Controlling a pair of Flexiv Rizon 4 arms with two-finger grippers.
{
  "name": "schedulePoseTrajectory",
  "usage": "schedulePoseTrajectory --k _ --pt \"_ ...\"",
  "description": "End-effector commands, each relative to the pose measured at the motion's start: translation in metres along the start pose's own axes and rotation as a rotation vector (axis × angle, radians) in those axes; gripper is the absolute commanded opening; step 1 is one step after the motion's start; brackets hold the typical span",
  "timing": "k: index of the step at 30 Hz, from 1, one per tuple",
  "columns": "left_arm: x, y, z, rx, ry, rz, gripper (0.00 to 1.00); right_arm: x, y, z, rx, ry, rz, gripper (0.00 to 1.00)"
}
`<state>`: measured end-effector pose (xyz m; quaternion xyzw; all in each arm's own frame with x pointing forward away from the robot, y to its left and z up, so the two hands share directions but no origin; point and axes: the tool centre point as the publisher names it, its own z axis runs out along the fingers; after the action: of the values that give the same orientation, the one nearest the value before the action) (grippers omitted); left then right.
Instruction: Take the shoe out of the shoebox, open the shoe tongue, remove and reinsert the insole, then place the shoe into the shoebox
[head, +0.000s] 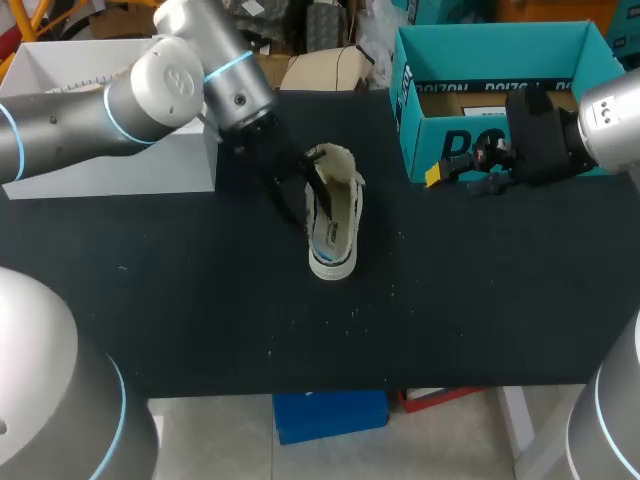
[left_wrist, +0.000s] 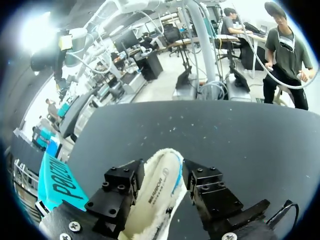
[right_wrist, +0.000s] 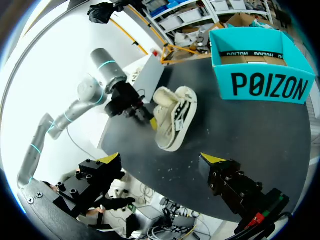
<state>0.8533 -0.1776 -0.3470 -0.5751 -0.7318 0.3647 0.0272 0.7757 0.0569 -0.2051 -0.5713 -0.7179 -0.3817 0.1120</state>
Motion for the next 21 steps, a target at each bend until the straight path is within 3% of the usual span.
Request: schedulePoseTrajectory --k 1,7,21 --pt "0.004 -0.008 -0.007 -0.133 0.085 0.014 0.28 0.001 0.000 0.000 0.001 -0.002 0.001 1.00" --pt "0.007 0.000 0.000 -0.214 0.169 0.038 0.18 0.001 0.000 0.000 0.001 -0.002 0.001 1.00" --pt "0.016 0.015 0.019 -0.224 0.212 0.027 0.15 0.001 0.000 0.000 0.001 -0.002 0.001 1.00"
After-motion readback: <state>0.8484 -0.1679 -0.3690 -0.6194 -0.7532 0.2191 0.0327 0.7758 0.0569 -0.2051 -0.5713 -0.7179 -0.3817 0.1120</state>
